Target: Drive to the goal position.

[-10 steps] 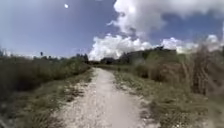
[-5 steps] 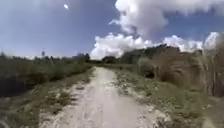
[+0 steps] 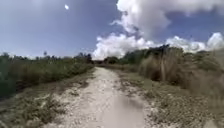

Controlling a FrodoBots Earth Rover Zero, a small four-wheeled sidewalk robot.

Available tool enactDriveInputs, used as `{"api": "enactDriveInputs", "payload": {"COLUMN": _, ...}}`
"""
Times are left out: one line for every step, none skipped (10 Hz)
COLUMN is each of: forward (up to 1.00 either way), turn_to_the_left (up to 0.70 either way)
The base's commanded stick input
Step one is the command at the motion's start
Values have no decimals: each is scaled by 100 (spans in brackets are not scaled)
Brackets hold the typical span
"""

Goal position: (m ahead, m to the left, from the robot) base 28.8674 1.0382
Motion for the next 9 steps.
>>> {"api": "enactDriveInputs", "payload": {"forward": 85, "turn_to_the_left": 0}}
{"api": "enactDriveInputs", "payload": {"forward": 85, "turn_to_the_left": 0}}
{"api": "enactDriveInputs", "payload": {"forward": 85, "turn_to_the_left": 0}}
{"api": "enactDriveInputs", "payload": {"forward": 85, "turn_to_the_left": 0}}
{"api": "enactDriveInputs", "payload": {"forward": 85, "turn_to_the_left": 0}}
{"api": "enactDriveInputs", "payload": {"forward": 85, "turn_to_the_left": 0}}
{"api": "enactDriveInputs", "payload": {"forward": 85, "turn_to_the_left": 0}}
{"api": "enactDriveInputs", "payload": {"forward": 85, "turn_to_the_left": 0}}
{"api": "enactDriveInputs", "payload": {"forward": 85, "turn_to_the_left": 0}}
